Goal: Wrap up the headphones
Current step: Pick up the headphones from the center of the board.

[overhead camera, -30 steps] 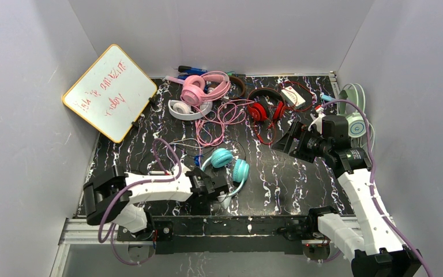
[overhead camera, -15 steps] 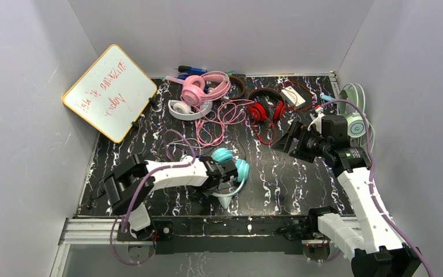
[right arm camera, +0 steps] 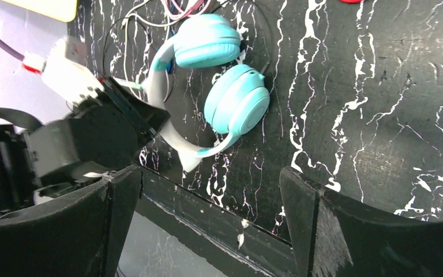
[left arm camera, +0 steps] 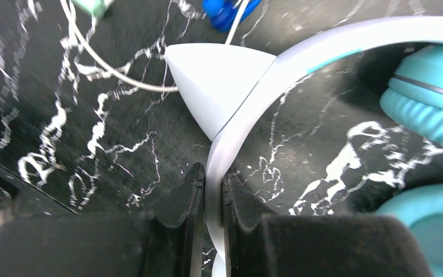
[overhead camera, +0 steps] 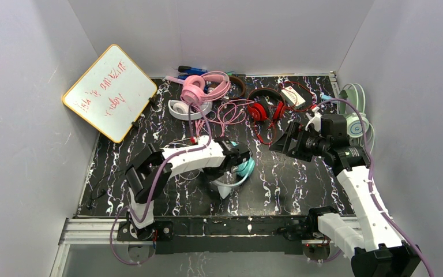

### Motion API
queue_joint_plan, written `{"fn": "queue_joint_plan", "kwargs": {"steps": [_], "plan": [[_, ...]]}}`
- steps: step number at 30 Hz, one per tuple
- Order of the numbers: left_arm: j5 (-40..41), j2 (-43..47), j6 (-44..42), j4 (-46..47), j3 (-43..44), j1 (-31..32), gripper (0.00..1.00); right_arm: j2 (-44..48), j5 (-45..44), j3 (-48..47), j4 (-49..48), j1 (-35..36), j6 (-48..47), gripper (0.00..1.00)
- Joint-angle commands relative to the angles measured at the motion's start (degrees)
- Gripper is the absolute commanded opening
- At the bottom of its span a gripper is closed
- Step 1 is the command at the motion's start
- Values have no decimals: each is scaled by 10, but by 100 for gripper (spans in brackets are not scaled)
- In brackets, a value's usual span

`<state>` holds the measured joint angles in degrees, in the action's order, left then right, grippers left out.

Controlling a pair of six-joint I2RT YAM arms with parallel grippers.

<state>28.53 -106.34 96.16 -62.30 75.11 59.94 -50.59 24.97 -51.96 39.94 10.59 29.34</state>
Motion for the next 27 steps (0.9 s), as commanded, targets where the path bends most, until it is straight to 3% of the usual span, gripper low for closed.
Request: {"fn": "queue_joint_plan", "kwargs": {"steps": [1, 5, 11, 15, 18, 22, 27], "plan": [[121, 14, -135, -133, 74, -3, 0, -15, 47, -8, -43, 5, -27, 98], [158, 60, -221, -133, 85, -3, 0, -38, 53, -6, -73, 27, -31, 98], [123, 192, -426, 16, 8, -3, 0, -85, 6, -10, -107, 120, -24, 98], [90, 276, -499, 77, -18, -3, 0, -109, -27, -23, -113, 167, -30, 93], [93, 307, -516, 36, 20, -4, 0, -91, -1, -26, -142, 168, -35, 90], [95, 310, -540, -43, 98, -4, 0, -26, 11, -4, -218, 169, -32, 98], [70, 322, -588, -49, 125, -4, 0, -48, 60, -22, -236, 169, -42, 99]]}}
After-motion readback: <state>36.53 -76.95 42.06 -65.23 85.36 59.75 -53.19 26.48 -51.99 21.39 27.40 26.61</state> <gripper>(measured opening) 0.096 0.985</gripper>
